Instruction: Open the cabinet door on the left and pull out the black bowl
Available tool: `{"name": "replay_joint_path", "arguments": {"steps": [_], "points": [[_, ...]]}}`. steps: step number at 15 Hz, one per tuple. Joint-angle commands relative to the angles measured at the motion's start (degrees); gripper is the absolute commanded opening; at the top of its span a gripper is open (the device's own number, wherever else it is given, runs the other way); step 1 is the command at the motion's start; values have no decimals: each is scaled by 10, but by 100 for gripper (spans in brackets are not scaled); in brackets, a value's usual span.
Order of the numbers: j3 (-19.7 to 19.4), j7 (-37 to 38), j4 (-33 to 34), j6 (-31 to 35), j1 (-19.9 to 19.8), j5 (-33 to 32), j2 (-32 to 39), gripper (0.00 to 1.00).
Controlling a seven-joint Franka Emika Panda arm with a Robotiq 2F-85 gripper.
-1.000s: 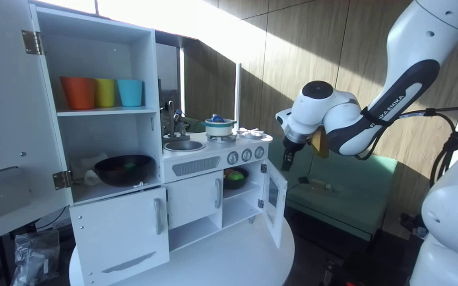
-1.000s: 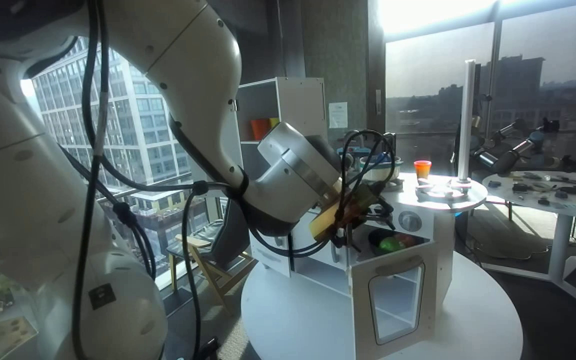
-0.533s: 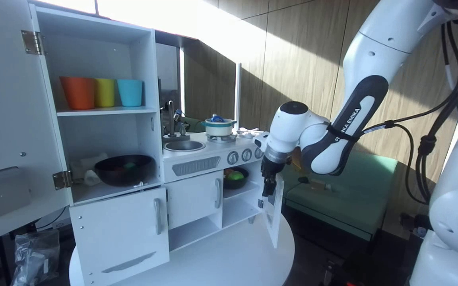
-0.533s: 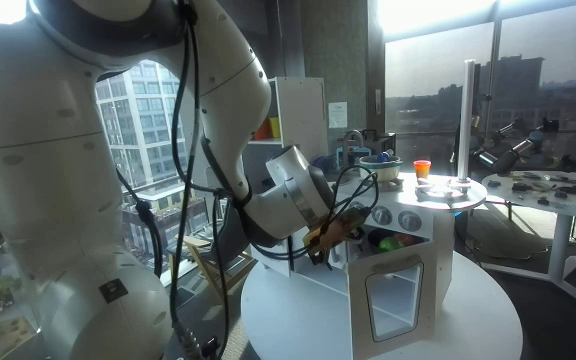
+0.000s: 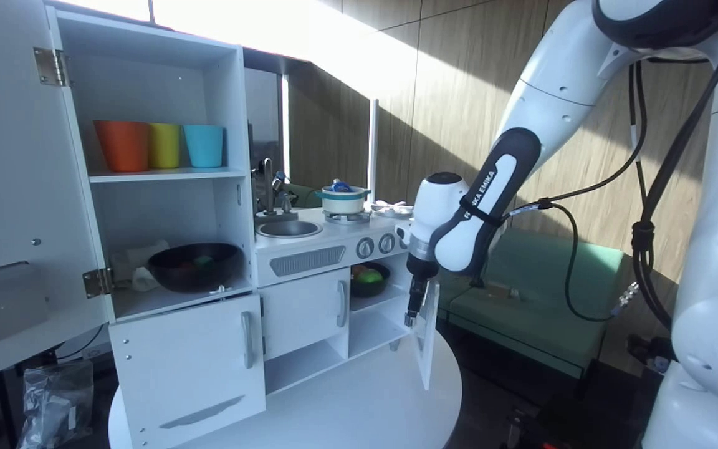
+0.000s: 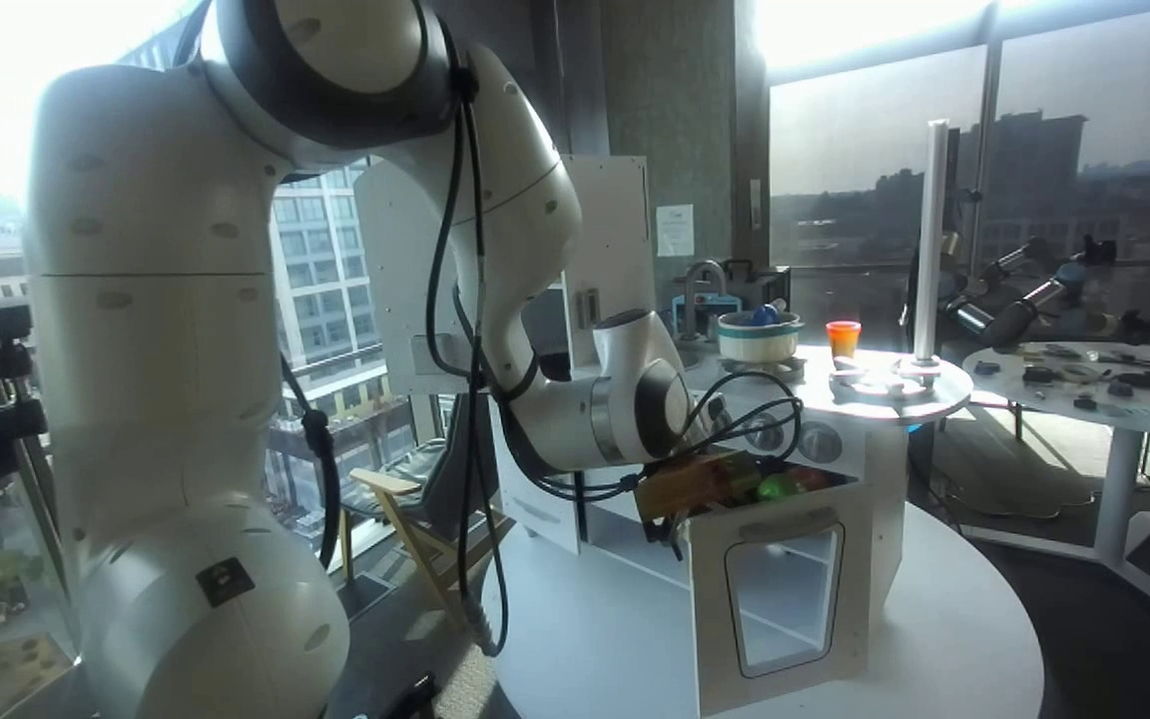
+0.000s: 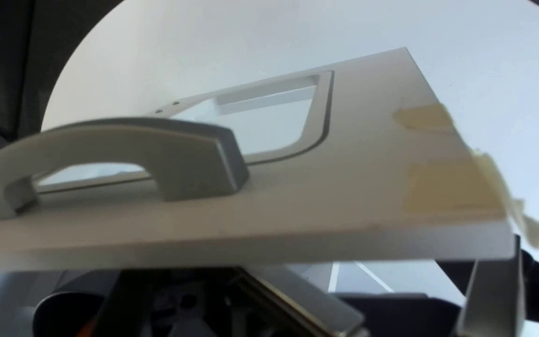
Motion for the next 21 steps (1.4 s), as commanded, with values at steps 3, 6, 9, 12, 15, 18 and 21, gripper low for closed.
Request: {"name": "replay_joint_path", "arguments": {"steps": [3, 6, 9, 12, 15, 18, 21], "points": [[-14, 26, 19, -51, -27, 58, -5, 100], [-29, 57, 19, -40, -39, 60, 3, 100], [-18, 23, 13, -14, -57, 105, 12, 100], [122, -127, -17, 22, -144, 270, 36, 100], [133, -147, -12, -1, -134, 316, 45, 100], [194, -185, -6, 9, -169, 365, 78, 100], [195, -191, -2, 9, -177, 365, 81, 100]]}}
